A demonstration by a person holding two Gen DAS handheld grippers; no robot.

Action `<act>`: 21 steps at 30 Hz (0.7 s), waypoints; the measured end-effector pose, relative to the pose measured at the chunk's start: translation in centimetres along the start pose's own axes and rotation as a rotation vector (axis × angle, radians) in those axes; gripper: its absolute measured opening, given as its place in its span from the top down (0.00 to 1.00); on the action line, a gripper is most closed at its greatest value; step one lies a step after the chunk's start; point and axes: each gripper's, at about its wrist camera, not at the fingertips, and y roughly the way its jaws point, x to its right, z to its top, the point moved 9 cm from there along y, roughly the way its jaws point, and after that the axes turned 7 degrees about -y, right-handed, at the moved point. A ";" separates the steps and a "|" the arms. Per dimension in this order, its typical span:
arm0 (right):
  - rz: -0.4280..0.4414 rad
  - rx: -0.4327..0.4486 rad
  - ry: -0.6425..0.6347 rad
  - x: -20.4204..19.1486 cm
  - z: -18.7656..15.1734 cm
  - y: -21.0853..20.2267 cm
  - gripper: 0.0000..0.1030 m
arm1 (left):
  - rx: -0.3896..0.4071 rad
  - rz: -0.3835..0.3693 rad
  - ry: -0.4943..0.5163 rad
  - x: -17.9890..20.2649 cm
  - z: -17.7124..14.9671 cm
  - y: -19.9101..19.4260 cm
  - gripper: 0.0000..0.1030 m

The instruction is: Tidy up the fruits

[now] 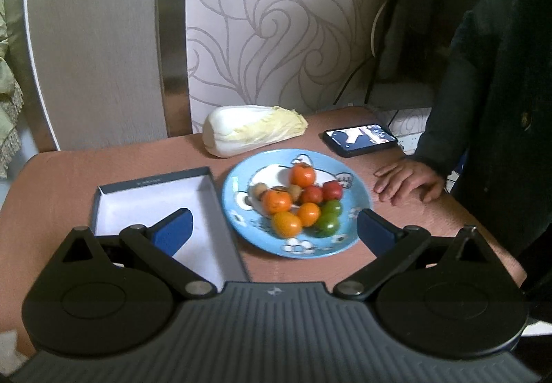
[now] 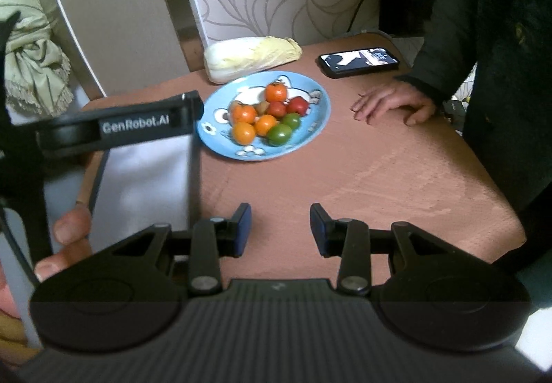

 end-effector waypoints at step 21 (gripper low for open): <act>0.097 -0.001 -0.081 8.3 -3.0 -0.8 0.61 | -0.036 0.105 -0.014 9.6 -4.2 -0.8 0.00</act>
